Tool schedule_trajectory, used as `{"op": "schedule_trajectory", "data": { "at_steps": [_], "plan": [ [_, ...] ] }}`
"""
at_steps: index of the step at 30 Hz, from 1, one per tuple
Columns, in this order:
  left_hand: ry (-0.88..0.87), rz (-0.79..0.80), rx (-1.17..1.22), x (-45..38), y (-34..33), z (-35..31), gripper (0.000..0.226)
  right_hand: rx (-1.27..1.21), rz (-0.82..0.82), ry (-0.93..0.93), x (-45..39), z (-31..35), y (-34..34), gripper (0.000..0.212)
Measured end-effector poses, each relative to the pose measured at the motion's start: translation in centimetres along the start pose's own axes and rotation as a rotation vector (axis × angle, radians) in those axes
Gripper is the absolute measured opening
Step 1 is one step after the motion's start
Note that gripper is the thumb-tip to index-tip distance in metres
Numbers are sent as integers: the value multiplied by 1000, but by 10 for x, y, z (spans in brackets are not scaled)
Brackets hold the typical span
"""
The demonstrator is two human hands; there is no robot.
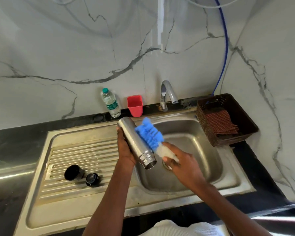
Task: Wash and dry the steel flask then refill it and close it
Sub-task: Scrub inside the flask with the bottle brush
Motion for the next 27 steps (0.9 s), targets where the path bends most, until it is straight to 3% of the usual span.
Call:
{"op": "schedule_trajectory", "data": {
  "at_steps": [3,8,11,13,15,21,27],
  "plan": [
    [-32,-53,182,-7,25,-12,75,-147,35,-125,7,-37,-10,47],
    [-53,-168,287,3,44,-19,67,-477,-10,-356,-2,-53,-20,39],
    [-71,-149,357,10,50,-25,57,-657,36,-405,-8,-48,-35,31],
    [-119,-134,333,17,59,-36,66,-677,60,-416,-11,-42,-43,28],
    [-209,-199,263,29,75,-55,76,-672,50,-440,-14,-41,-51,26],
    [-614,-428,-64,75,117,-142,72,-584,-15,-462,-19,-47,-77,35],
    [-856,-493,-560,103,126,-211,78,-505,93,-358,-32,0,-113,32]
  ]
}}
Point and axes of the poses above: each hand's wrist, its own x-axis away from the middle knuckle, its own y-axis out of the back of the hand, z = x × y, the point moved 10 cm from there along -x, towards the middle knuckle, and after that the axes turned 1 degree about y, right-handed, at the moved point
